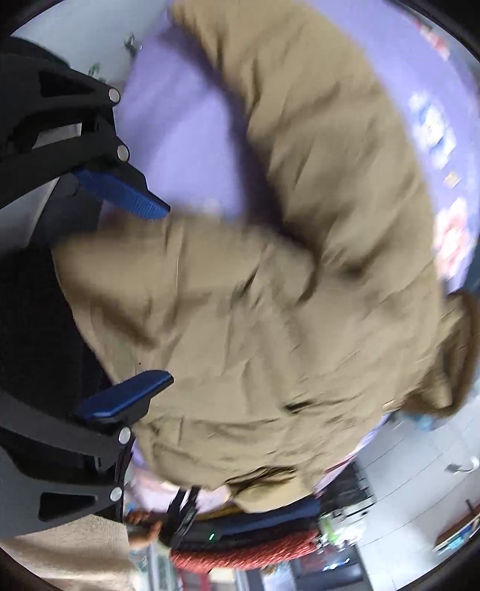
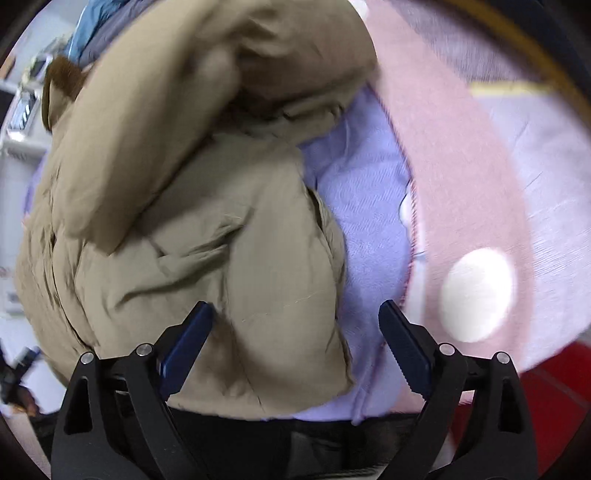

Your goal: Fold large clothes

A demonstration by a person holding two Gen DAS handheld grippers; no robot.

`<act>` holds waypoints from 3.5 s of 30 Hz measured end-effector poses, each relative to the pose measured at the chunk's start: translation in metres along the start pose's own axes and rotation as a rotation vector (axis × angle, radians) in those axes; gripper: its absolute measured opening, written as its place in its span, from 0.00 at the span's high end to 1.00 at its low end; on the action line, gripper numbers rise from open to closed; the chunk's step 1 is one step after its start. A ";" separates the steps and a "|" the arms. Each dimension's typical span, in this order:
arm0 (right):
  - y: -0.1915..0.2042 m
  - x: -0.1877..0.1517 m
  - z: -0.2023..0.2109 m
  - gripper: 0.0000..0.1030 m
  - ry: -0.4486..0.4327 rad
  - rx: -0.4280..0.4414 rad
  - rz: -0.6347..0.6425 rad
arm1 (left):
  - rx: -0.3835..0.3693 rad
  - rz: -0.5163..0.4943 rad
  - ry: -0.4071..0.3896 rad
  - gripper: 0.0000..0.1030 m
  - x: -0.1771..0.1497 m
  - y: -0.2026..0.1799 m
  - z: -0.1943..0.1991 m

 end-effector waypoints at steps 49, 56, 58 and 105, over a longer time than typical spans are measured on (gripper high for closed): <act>0.037 -0.034 -0.010 0.07 0.127 -0.256 0.047 | 0.145 -0.066 0.244 0.72 0.017 0.005 -0.032; 0.023 -0.037 -0.011 0.07 0.146 -0.230 -0.032 | 0.227 0.040 0.302 0.68 -0.004 0.037 -0.044; 0.033 -0.031 0.005 0.07 0.093 -0.281 0.007 | 0.223 0.064 0.242 0.68 0.006 0.034 -0.033; 0.279 0.299 -0.119 0.13 0.162 -0.229 0.782 | 0.324 -0.840 0.137 0.27 0.334 -0.118 -0.173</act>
Point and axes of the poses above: each gripper's, at about its wrist camera, not at the fingertips, and z roughly against the way its jaws point, y to its left, x to its top, the point moved 5 cm from there along -z, roughly the way its jaws point
